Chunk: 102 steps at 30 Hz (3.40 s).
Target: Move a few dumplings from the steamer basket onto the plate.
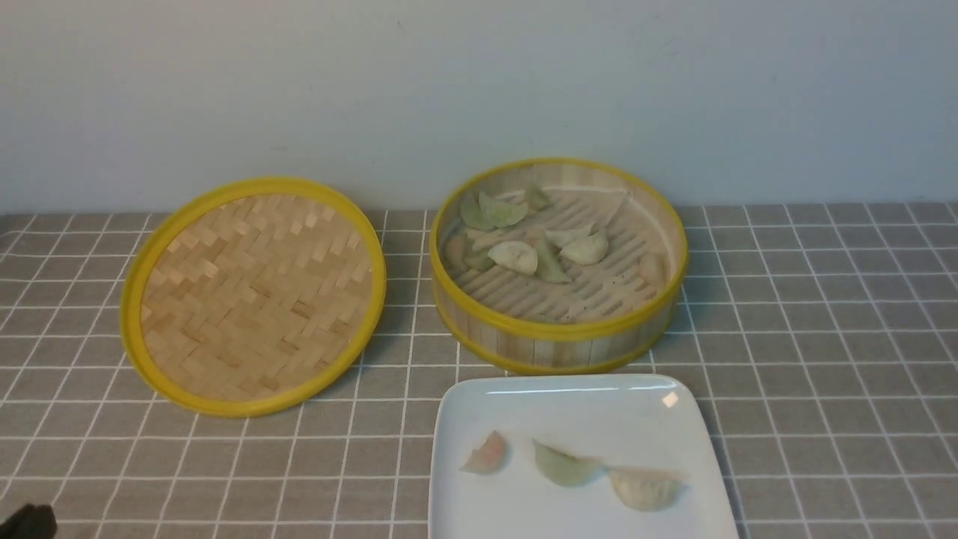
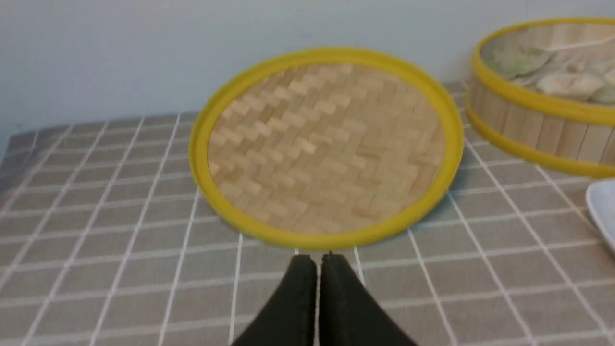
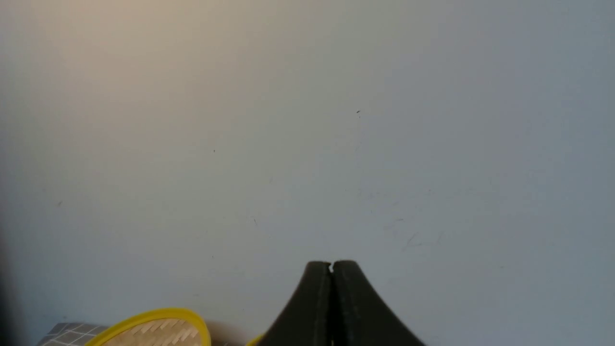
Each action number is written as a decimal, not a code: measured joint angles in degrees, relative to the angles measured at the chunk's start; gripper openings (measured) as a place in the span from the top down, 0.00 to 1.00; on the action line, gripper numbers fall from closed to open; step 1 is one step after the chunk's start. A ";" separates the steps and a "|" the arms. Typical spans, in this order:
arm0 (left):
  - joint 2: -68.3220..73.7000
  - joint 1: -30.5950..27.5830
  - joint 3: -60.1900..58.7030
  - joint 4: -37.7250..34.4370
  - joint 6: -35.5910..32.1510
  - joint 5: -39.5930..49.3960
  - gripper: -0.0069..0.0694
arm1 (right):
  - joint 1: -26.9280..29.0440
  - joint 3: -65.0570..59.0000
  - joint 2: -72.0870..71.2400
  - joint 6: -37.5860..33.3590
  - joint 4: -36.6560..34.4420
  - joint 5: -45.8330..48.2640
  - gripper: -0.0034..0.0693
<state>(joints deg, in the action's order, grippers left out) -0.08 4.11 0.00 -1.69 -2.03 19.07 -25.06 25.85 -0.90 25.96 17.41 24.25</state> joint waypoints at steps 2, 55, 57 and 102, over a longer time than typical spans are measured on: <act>-0.42 -0.23 -1.44 -0.68 0.00 0.77 0.92 | 0.00 0.00 0.00 0.00 0.00 0.11 0.97; -0.55 -0.23 -1.58 -1.17 0.00 2.22 0.92 | 22.33 -16.06 -0.13 -19.01 -14.79 3.67 0.97; -0.55 -0.23 -1.58 -1.17 0.00 2.22 0.92 | 23.41 -18.62 -0.13 -19.01 -14.78 3.75 0.97; -0.55 -0.23 -1.53 -1.18 0.00 2.47 0.92 | 26.74 -26.96 -0.01 -19.01 -14.76 -2.33 0.97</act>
<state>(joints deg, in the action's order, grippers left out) -0.63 3.88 -1.53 -2.86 -2.03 21.54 1.68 -1.11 -0.91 6.95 2.65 21.92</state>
